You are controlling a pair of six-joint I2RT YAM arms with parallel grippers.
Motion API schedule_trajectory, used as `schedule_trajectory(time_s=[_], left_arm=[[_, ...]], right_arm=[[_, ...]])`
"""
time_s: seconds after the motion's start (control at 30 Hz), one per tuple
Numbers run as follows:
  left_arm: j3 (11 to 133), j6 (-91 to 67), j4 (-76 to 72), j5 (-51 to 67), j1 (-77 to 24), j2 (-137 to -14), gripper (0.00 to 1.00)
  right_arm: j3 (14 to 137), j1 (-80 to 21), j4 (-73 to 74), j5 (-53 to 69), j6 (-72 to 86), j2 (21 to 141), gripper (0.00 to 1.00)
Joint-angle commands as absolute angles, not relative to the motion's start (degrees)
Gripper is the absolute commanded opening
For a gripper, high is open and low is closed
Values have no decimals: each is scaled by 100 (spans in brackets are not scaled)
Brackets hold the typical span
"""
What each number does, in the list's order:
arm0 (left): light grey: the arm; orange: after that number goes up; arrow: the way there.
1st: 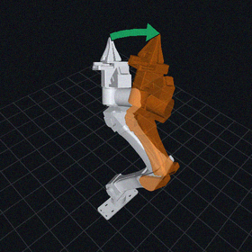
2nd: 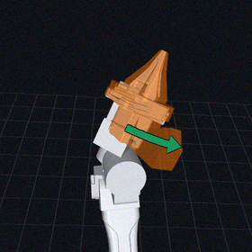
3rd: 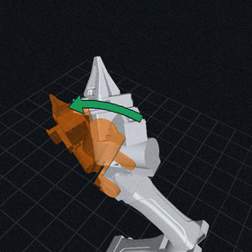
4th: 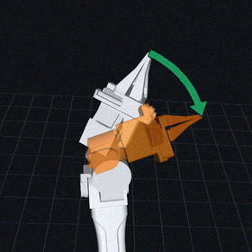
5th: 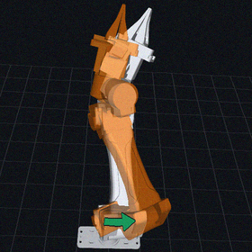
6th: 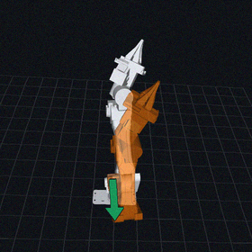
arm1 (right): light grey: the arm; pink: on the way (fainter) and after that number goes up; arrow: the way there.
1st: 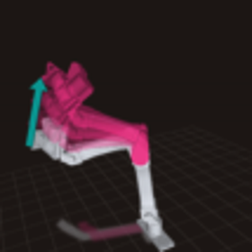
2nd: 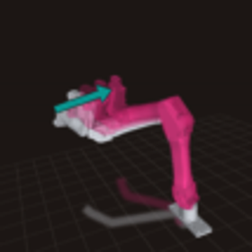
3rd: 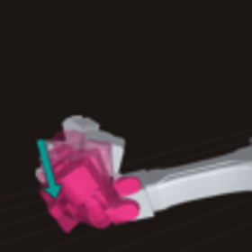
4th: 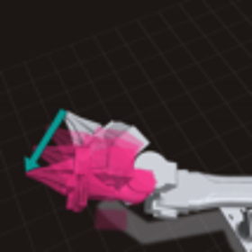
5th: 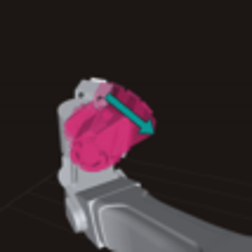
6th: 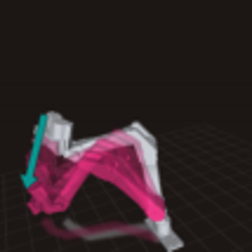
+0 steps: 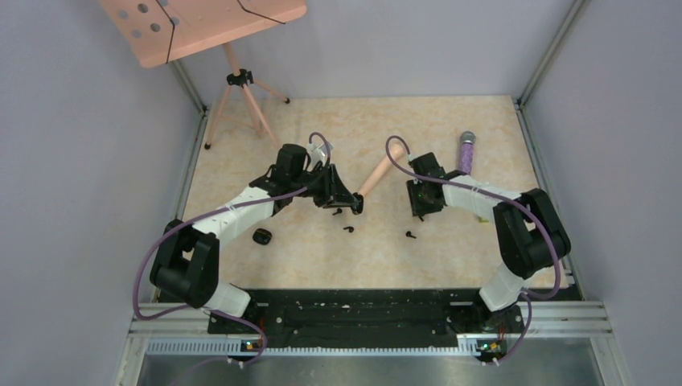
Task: Insert the wireless bluetooth earbuds into the charging case
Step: Insert the left earbud into the left side groove of the charging case.
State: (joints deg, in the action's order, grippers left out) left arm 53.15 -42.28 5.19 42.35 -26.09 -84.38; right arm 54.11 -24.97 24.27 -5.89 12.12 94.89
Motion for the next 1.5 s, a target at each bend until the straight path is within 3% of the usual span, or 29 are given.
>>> schedule_trajectory(time_s=[0.0, 1.0, 1.47], left_arm=[[5423, -4158, 386, 4245, -2631, -8346, 0], [5480, -4162, 418, 4249, -2622, -8326, 0], [5466, -4200, 385, 4254, -2636, -8269, 0]], right_arm=[[5424, -2514, 2913, -529, 1345, 9833, 37], [4906, -2478, 2878, -577, 1495, 9347, 37], [4985, -2472, 2728, -594, 1434, 9587, 32]])
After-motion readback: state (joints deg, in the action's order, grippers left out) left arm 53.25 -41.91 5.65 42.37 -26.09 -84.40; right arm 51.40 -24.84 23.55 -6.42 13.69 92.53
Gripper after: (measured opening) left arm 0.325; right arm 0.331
